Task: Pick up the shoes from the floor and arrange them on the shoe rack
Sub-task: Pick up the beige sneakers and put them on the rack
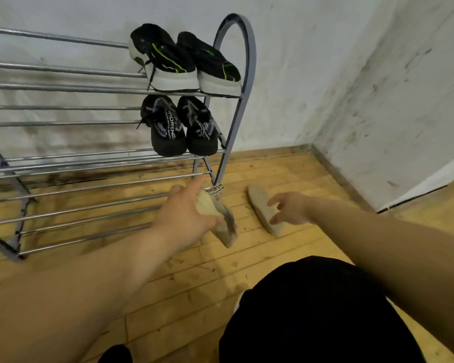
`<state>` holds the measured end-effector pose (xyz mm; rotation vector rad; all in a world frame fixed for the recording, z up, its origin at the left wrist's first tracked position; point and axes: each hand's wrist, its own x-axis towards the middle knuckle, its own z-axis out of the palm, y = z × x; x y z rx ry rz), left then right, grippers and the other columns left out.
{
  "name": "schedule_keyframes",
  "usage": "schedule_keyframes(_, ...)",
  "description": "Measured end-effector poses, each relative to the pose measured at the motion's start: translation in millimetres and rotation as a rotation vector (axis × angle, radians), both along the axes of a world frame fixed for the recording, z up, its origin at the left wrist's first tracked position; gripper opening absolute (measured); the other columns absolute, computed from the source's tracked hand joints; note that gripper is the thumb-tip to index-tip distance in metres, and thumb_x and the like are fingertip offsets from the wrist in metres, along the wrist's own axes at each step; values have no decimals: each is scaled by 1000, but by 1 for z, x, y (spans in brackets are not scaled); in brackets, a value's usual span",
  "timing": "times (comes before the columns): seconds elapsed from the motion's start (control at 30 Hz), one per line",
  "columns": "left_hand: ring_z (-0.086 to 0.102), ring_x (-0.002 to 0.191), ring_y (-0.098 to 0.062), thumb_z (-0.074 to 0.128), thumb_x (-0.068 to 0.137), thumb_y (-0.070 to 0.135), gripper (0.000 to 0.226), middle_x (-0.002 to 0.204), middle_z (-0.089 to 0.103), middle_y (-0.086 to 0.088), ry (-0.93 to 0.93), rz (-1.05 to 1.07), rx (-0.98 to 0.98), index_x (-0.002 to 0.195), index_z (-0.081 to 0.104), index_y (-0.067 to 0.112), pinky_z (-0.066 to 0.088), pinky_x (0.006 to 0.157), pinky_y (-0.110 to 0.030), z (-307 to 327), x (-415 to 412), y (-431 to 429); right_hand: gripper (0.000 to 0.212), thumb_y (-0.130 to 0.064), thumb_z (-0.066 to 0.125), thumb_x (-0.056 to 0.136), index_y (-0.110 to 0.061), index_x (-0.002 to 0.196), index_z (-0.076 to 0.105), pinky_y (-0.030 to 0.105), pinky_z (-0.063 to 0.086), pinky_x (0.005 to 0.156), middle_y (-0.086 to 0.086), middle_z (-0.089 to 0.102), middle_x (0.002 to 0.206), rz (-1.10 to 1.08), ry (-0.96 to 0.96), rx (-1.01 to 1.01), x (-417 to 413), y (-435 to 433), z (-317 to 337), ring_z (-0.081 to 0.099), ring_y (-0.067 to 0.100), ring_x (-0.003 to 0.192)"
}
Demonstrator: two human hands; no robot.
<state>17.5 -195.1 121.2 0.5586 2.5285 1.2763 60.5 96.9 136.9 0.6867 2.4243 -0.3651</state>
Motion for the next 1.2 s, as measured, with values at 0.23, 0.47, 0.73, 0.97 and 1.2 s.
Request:
schedule_keyframes(0.23, 47, 105, -13, 91, 63, 45, 88, 124, 41, 5, -110, 76, -22, 137, 46, 33, 41, 78, -27, -56, -25, 65, 88, -43, 78, 88, -27, 160, 29, 37, 48, 98, 10, 42, 156, -142, -21, 35, -16, 74, -129, 52, 34, 133)
schedule_keyframes(0.47, 46, 91, 0, 88, 71, 34, 77, 129, 39, 5, -142, 64, -50, 132, 41, 33, 36, 67, -12, -107, -57, 104, 101, -45, 75, 88, -30, 164, 10, 47, 47, 109, 7, 16, 166, -254, 70, 19, -51, 131, -245, 41, 38, 141)
schedule_keyframes(0.73, 52, 95, 1, 90, 71, 32, 71, 133, 43, 6, -223, 120, -51, 120, 40, 42, 41, 70, -14, -133, -60, 108, 87, -43, 67, 92, -37, 161, 16, 40, 54, 98, -6, 46, 146, -606, 433, -327, -43, 125, -266, 57, 22, 120)
schedule_keyframes(0.97, 54, 94, -1, 90, 70, 36, 73, 130, 46, 5, -236, 126, -49, 128, 46, 36, 41, 67, -15, -135, -50, 103, 60, -46, 45, 107, -48, 160, 17, 42, 63, 87, 1, 54, 142, -1251, 851, -771, -15, 104, -258, 76, 28, 97)
schedule_keyframes(1.2, 59, 99, -13, 90, 65, 44, 74, 130, 51, 2, -222, 61, -90, 125, 47, 37, 49, 80, -32, -126, -38, 98, 84, -28, 70, 96, -38, 162, 18, 34, 63, 80, 9, 51, 151, -1167, 651, -759, 17, 111, -251, 71, 26, 105)
